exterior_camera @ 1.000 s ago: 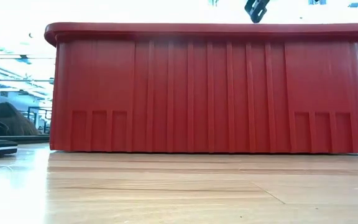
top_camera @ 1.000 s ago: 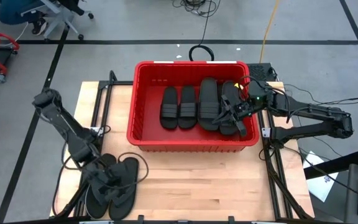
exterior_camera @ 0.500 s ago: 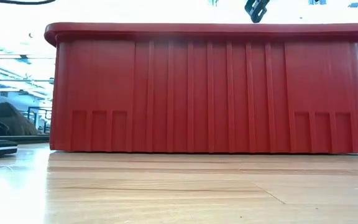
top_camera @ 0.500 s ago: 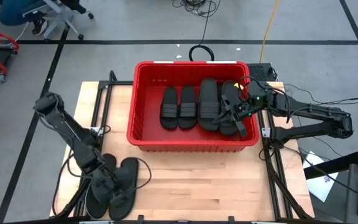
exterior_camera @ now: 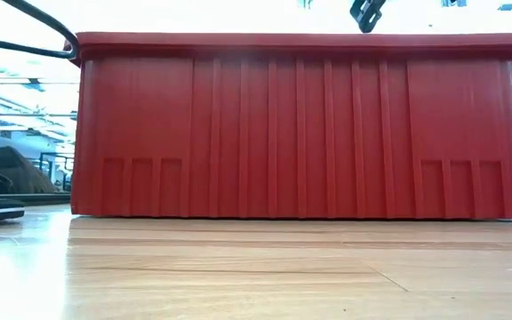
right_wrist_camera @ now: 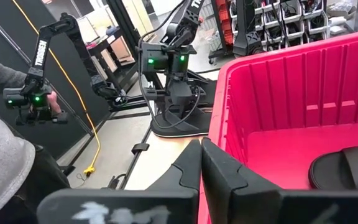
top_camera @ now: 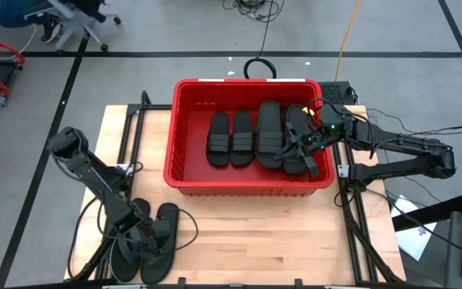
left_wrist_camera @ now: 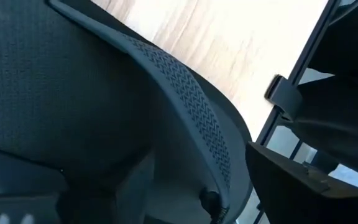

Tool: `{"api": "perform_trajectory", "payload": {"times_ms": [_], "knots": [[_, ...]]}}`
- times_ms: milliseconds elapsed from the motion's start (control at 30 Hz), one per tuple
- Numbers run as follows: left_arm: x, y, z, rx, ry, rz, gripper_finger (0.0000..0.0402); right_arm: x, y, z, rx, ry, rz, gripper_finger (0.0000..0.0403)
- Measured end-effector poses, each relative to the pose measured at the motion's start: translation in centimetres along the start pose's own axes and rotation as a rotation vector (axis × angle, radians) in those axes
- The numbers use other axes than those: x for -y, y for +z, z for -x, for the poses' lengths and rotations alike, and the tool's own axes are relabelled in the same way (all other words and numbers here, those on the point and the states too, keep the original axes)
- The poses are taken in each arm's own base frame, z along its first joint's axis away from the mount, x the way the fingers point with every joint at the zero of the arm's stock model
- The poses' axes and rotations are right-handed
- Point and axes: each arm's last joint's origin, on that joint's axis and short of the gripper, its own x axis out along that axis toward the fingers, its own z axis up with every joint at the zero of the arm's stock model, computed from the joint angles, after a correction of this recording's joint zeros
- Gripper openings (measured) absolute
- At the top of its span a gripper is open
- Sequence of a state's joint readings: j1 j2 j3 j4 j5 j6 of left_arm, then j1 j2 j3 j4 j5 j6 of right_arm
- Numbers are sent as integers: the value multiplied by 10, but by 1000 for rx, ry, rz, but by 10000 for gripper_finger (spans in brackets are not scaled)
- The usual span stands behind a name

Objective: Pick and place slides into bin
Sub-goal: Put the black slipper into the red bin

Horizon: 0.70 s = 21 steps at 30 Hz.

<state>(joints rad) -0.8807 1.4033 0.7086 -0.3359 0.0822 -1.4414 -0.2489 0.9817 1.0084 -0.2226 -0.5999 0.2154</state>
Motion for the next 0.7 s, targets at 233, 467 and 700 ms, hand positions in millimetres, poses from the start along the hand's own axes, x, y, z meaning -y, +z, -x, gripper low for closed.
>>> {"api": "perform_trajectory", "payload": {"times_ms": [233, 467, 700], "knots": [[1, 3, 0, 4, -13, -35, 176, 0, 0, 0, 1, 0, -23, 4], [7, 11, 1, 35, -89, -141, 22, 0, 0, 0, 1, 0, -30, 4], [16, 17, 5, 16, -201, -173, 3, 0, 0, 0, 0, 0, -29, 4]]}}
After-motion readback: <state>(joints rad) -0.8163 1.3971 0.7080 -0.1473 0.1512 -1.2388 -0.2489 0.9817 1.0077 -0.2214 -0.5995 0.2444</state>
